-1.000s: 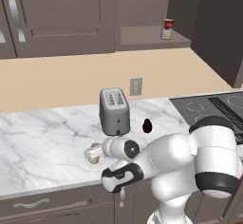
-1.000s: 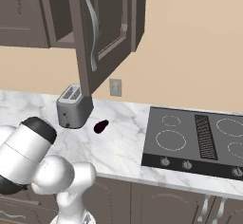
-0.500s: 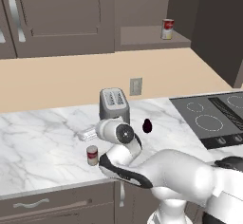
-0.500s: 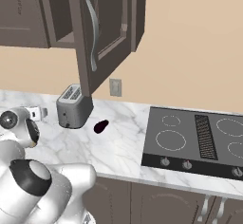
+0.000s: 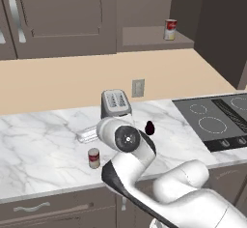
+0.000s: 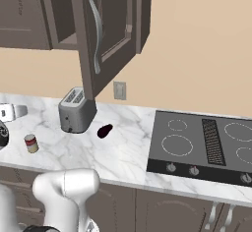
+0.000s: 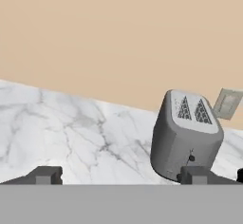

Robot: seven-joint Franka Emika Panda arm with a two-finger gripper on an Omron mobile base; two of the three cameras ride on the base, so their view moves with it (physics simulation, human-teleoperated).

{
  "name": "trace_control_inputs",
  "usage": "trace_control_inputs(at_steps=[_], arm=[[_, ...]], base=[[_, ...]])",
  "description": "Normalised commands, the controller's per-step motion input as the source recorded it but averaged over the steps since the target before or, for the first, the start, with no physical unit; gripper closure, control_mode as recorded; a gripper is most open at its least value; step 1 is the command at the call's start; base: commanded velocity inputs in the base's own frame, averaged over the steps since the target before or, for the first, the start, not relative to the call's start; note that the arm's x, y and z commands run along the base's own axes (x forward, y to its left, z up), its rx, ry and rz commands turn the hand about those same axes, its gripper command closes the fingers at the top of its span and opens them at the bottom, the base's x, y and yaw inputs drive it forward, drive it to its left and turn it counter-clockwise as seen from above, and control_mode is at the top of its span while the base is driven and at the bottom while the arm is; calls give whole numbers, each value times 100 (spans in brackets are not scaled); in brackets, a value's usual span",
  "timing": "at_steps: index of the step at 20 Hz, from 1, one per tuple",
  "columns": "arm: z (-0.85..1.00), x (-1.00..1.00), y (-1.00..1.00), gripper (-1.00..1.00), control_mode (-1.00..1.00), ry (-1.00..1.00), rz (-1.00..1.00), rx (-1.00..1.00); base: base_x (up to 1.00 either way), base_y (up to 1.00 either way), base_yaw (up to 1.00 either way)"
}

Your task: Restock the canned food cabinet by taking the new fresh canned food from the counter and placing it in the cabinet. Then, take the old canned food from the cabinet and place it on the counter.

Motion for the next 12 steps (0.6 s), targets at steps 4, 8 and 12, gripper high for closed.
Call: trace_control_inputs(at_steps=[4,8,12], arm=[[96,-100,-70,-100,-100,2,-14,0],[54,-100,-96,-100,-100,9,-13,0],[8,-55,-73,-100,-100,-4,-12,3]], base=[[0,0,0],[0,0,0],[0,0,0]])
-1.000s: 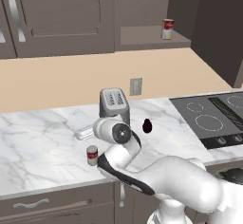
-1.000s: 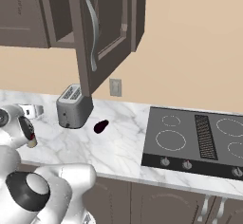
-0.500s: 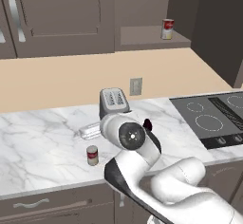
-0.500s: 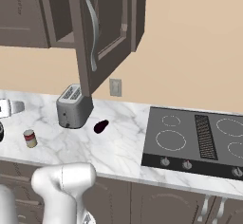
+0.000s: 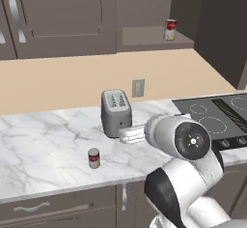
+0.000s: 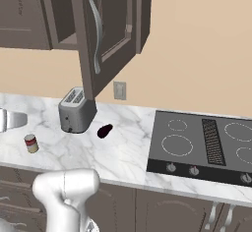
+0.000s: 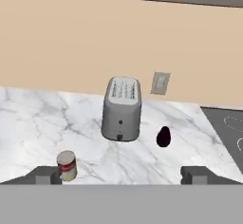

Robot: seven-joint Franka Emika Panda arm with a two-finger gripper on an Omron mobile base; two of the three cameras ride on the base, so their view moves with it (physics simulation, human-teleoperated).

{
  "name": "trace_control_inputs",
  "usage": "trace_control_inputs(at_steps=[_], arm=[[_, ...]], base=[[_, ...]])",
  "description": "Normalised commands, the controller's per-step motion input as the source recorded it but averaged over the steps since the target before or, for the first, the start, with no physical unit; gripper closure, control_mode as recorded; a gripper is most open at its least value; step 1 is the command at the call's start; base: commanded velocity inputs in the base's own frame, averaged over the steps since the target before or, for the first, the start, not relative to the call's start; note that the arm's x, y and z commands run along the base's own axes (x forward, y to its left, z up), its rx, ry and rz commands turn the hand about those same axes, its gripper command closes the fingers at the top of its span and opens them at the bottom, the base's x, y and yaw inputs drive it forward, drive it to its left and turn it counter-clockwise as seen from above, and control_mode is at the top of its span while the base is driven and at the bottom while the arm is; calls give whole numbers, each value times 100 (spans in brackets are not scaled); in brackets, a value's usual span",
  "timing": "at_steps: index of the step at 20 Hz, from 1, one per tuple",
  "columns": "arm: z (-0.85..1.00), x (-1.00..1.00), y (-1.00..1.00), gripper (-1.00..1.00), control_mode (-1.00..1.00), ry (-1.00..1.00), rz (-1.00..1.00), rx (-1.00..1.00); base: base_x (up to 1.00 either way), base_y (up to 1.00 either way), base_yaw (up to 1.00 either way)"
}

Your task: Restock the canned food cabinet by taking the new fresh canned food from the counter and placing it in the cabinet. Then, take the old canned food from the cabinet and place it on the counter.

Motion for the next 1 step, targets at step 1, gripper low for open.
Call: trace_control_inputs(at_steps=[1], arm=[[0,0,0,-100,-100,0,0,0]], base=[[0,0,0]])
